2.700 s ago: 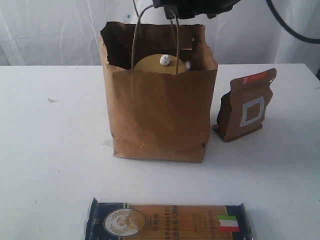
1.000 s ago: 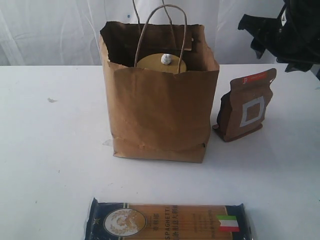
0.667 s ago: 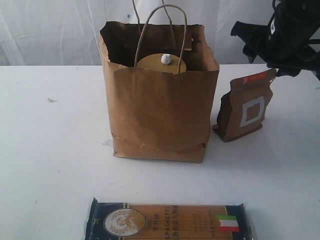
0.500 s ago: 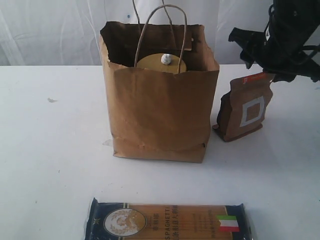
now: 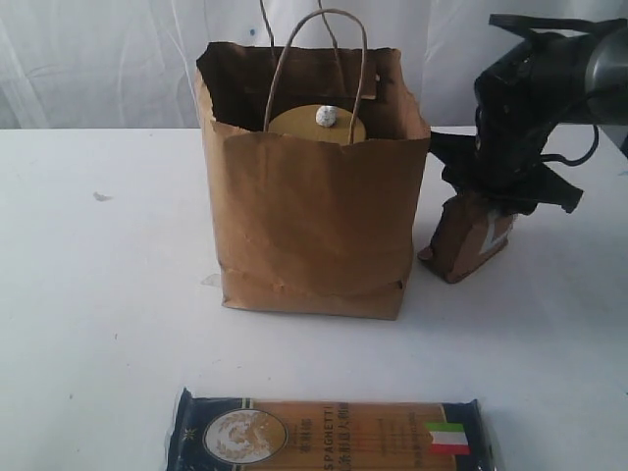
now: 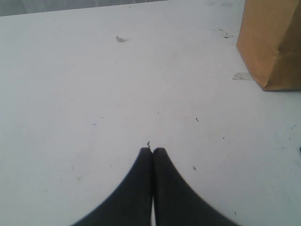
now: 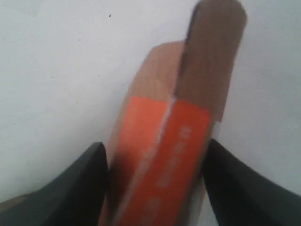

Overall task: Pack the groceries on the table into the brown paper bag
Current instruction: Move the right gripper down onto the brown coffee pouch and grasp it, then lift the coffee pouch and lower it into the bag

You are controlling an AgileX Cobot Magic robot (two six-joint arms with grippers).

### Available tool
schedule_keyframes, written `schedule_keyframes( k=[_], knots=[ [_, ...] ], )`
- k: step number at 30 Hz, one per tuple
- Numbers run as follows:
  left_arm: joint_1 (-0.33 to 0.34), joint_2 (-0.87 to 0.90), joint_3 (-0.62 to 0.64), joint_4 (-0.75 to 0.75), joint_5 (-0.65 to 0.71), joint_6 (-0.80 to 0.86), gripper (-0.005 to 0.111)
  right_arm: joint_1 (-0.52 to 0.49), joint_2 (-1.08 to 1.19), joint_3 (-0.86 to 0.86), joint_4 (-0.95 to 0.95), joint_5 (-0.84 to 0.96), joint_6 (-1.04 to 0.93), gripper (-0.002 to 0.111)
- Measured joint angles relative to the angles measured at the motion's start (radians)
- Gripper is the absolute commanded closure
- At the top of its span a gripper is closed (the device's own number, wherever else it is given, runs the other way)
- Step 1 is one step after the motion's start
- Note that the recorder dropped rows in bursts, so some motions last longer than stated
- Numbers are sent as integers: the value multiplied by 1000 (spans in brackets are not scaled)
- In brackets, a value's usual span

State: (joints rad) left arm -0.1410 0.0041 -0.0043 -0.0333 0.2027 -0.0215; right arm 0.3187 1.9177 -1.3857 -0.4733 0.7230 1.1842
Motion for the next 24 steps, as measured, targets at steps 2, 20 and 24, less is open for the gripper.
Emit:
schedule_keyframes(
  k=[2,20,24],
  knots=[
    [0,0,0,0,0,0,107,0,7,0,-2,-17,-35,104],
    [0,0,0,0,0,0,107,0,-363,-2,-41,-53,-603,108],
    [0,0,0,0,0,0,107,7,-484,-26,-17,-81,-728,108]
  ],
)
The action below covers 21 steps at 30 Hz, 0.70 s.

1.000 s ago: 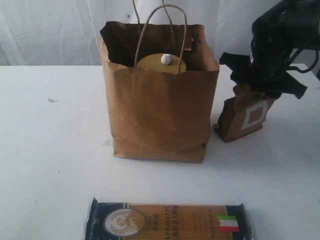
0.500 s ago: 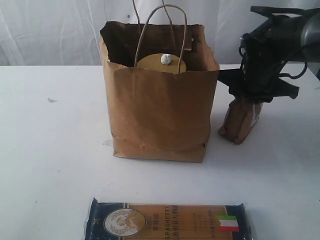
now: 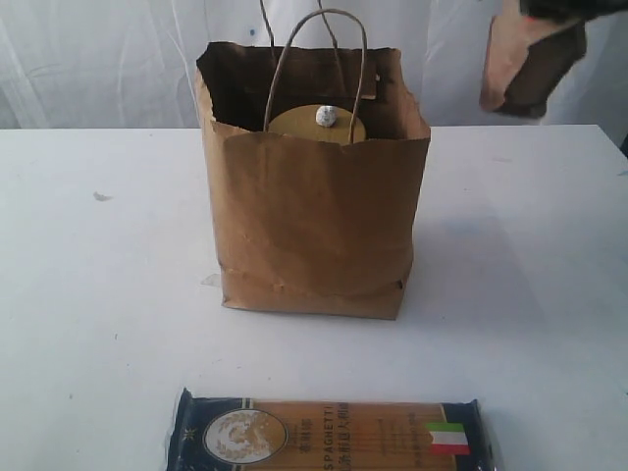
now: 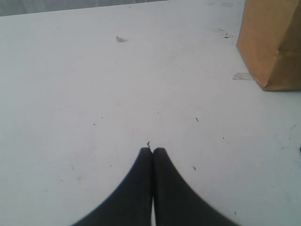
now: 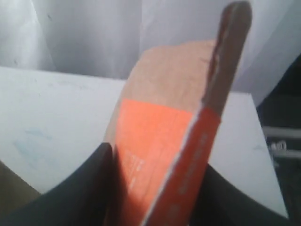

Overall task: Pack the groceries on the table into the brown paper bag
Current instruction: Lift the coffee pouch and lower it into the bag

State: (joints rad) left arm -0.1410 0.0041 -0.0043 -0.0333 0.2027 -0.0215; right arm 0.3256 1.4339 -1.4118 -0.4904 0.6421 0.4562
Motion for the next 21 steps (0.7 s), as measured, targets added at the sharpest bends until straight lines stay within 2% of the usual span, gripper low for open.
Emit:
schedule_keyframes(
  k=[3,10,21],
  knots=[
    [0,0,0,0,0,0,107,32,-66,-30,38,-32,-126,108],
    [0,0,0,0,0,0,107,185,-82,-103,101,-109,-365,108],
    [0,0,0,0,0,0,107,301,8,-150,105,-138,-415,108]
  ],
)
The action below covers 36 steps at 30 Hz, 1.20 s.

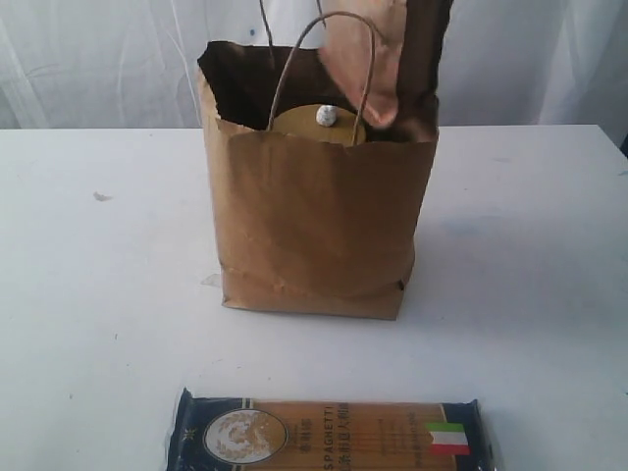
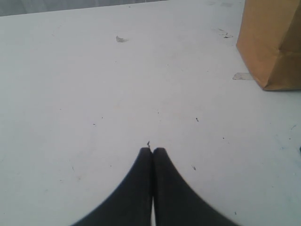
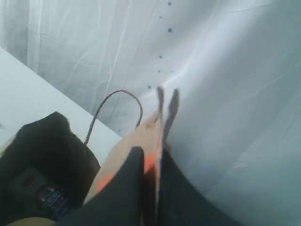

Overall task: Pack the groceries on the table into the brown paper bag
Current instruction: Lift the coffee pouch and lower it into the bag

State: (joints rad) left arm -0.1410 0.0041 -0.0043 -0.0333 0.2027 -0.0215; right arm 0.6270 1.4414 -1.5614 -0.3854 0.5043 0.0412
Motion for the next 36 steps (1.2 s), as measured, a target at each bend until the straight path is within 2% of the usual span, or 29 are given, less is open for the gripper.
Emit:
schedule_keyframes(
  k=[4,13,36],
  knots=[
    [0,0,0,0,0,0,107,42,29,-2,-2,-26,-4,108],
    [0,0,0,0,0,0,107,57,64,-9,-13,-91,-8,108],
    [0,0,0,0,0,0,107,59,73,-71,-66,-25,-8,108]
  ],
)
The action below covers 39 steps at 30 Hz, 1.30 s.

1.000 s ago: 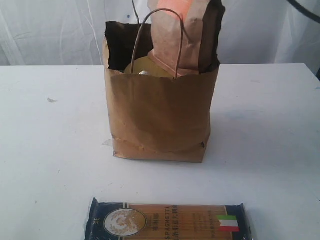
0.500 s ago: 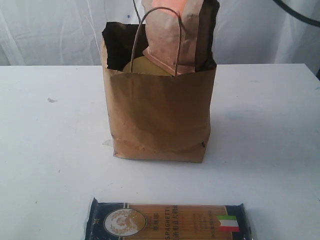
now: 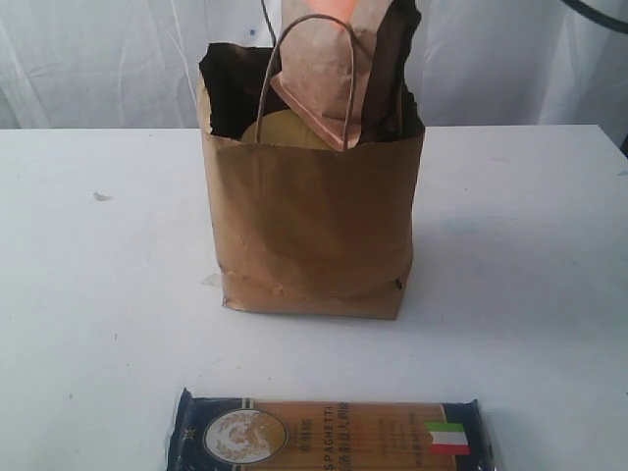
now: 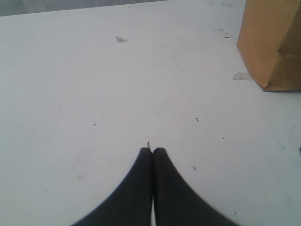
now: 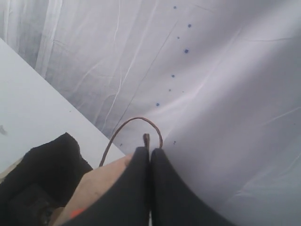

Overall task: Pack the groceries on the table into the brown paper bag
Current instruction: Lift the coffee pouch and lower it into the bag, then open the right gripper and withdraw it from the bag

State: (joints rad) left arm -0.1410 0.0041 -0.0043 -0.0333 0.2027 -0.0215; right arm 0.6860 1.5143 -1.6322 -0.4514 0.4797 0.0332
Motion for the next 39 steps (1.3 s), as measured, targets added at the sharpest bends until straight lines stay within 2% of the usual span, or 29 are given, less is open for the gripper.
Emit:
schedule_keyframes(
  k=[7,14,20,22,24,32,39],
  knots=[
    [0,0,0,0,0,0,107,0,1,0,14,3,0,108],
    [0,0,0,0,0,0,107,0,18,-10,5,97,0,108],
    [0,0,0,0,0,0,107,0,27,-10,3,144,0,96],
    [0,0,0,0,0,0,107,0,27,-10,3,144,0,99],
    [0,0,0,0,0,0,107,0,27,-10,-14,144,0,108],
    [0,0,0,0,0,0,107,0,27,-10,-161,146,83,108],
    [0,0,0,0,0,0,107,0,27,-10,-193,146,96,108]
  ],
)
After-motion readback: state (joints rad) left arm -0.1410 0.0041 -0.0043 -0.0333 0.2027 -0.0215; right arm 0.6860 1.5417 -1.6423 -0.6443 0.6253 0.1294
